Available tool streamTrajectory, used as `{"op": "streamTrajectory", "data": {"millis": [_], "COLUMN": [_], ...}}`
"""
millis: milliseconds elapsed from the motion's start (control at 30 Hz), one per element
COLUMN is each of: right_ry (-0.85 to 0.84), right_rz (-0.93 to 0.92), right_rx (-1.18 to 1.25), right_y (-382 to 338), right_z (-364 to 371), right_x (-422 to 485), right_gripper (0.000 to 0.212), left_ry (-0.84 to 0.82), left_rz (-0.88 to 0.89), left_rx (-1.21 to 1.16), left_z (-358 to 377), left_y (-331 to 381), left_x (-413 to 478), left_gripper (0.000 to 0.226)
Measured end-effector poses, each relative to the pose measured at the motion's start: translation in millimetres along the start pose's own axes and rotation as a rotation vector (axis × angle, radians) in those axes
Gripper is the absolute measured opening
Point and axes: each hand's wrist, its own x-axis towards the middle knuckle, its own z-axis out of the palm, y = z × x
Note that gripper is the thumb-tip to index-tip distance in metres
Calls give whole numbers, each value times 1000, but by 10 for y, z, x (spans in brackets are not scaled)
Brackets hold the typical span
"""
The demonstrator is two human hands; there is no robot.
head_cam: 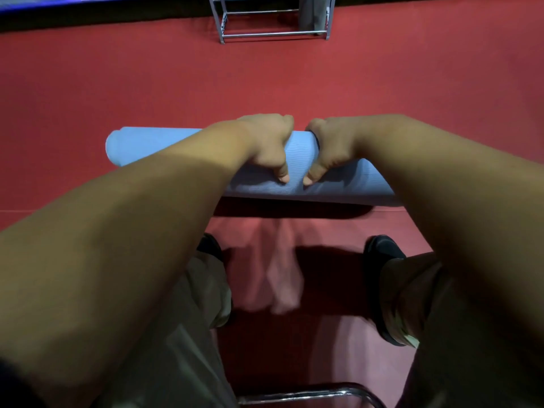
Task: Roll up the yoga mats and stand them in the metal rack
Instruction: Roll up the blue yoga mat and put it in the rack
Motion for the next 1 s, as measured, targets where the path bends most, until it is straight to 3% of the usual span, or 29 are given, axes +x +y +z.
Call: {"op": "streamTrajectory", "data": {"millis": [233,433,600,867,1000], "right_ry": [53,32,-21,23,-7], "right_rz": [7,28,47,-29,-21], "right_rx": [-55,-14,8,-96,-63], "right_y": [-22,59,87,6,7], "right_z": [-25,-20,11,75,48], "right_x": [-8,-29,-11,-2,-11], "right_gripper": [85,75,75,118,96], "left_ry": [-46,19,14,-91,-100], "left_rz": [7,-15,8,-36,-23], "left_rx": [-3,204,115,-33,-17], "left_z": [34,78,19,8,22], "left_y": [-38,-13,-26,-116,-92], "left_x": [92,20,24,42,63], "left_gripper": [86,122,92,75,75]}}
